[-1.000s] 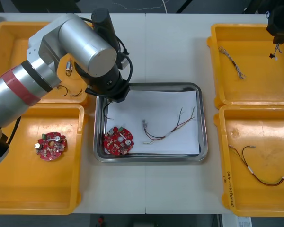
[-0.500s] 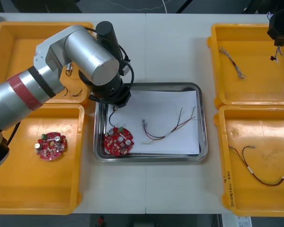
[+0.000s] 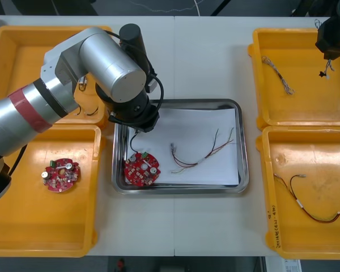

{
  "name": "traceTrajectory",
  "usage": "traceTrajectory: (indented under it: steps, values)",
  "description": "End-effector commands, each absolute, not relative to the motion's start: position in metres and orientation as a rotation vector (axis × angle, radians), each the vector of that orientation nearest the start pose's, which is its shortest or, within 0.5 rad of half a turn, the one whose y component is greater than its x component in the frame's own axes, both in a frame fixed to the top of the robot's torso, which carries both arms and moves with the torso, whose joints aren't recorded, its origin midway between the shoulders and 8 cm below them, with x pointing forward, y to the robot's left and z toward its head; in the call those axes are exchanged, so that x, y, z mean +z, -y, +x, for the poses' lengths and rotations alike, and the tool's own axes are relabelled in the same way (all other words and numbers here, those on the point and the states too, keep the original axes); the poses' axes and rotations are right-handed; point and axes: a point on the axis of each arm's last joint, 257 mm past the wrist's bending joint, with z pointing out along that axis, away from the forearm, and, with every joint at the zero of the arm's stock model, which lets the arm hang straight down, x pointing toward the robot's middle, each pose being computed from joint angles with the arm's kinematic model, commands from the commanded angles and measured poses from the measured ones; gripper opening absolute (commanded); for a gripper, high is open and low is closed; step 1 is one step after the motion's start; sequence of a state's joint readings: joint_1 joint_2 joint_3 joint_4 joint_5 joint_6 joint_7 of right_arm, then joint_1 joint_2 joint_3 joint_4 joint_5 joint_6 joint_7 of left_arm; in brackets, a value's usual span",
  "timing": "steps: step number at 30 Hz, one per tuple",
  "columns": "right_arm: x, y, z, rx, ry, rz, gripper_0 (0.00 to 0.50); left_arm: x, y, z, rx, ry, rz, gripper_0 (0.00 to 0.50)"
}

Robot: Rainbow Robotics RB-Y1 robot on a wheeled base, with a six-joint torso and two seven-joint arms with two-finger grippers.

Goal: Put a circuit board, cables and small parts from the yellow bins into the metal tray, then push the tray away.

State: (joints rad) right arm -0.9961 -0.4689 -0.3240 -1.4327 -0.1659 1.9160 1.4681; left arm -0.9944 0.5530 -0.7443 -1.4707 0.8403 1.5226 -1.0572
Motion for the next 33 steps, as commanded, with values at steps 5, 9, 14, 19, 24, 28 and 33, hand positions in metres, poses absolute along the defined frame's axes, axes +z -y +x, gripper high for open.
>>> traceTrajectory:
  steps: [5,9,14,19,24,28,33]
  values:
    - [-0.038,0.343,0.562,-0.070,-2.515,0.189,0.000,-0.146,-0.094,0.525,-0.116,-2.677,0.311,0.500]
    - [-0.040,0.344,0.561,-0.077,-2.520,0.178,0.000,-0.130,-0.114,0.529,-0.087,-2.674,0.254,0.500]
    - [-0.042,0.342,0.561,-0.081,-2.525,0.162,0.000,-0.114,-0.137,0.533,-0.071,-2.668,0.183,0.500]
    - [-0.041,0.340,0.562,-0.086,-2.523,0.135,0.000,-0.095,-0.173,0.545,-0.042,-2.645,0.064,0.500]
    - [-0.033,0.332,0.562,-0.119,-2.500,0.006,0.000,-0.088,-0.200,0.556,-0.035,-2.634,-0.055,0.500]
    - [-0.024,0.321,0.561,-0.185,-2.453,-0.154,0.000,-0.092,-0.222,0.567,-0.020,-2.630,-0.154,0.500]
    - [-0.031,0.282,0.551,-0.150,-2.407,-0.325,0.000,-0.097,-0.246,0.582,-0.066,-2.621,-0.281,0.500]
